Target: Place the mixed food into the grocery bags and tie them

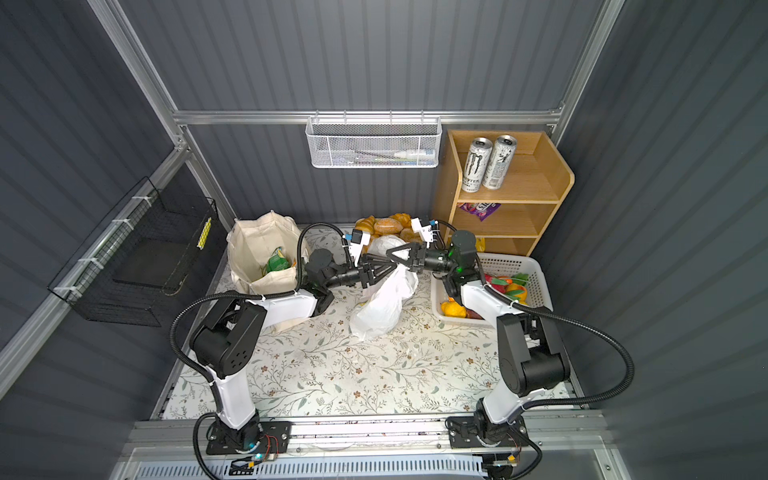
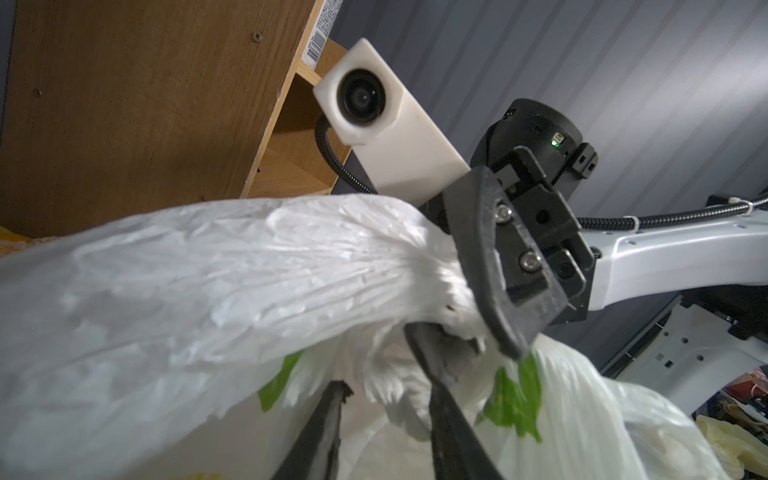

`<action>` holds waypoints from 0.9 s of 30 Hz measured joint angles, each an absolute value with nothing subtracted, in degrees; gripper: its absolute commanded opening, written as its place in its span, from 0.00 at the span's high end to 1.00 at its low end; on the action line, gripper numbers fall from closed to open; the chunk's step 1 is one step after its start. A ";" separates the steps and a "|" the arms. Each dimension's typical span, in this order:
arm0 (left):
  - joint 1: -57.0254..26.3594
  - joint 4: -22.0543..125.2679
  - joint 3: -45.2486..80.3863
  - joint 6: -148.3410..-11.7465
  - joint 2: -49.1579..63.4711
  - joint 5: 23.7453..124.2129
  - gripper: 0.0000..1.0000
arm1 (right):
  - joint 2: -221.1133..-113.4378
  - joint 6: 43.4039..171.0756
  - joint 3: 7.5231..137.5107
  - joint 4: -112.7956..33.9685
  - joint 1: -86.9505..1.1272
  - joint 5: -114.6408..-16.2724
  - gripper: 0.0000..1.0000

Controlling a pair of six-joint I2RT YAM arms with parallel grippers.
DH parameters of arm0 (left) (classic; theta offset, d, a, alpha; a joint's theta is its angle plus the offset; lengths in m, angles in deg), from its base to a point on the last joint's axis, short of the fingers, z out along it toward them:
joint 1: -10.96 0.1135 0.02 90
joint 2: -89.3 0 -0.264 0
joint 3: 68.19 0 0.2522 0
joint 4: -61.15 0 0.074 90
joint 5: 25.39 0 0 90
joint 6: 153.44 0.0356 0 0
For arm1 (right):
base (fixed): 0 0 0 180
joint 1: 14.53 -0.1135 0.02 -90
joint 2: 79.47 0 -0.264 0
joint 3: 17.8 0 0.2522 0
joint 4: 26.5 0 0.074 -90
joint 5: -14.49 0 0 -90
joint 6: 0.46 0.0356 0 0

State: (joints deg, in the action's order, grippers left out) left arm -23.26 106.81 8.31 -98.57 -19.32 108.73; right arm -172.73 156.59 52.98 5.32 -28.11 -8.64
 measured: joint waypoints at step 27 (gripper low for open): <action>-23.15 106.19 8.07 -100.28 -18.49 104.55 1.00 | -166.43 156.28 47.78 -0.71 -19.24 -9.23 0.38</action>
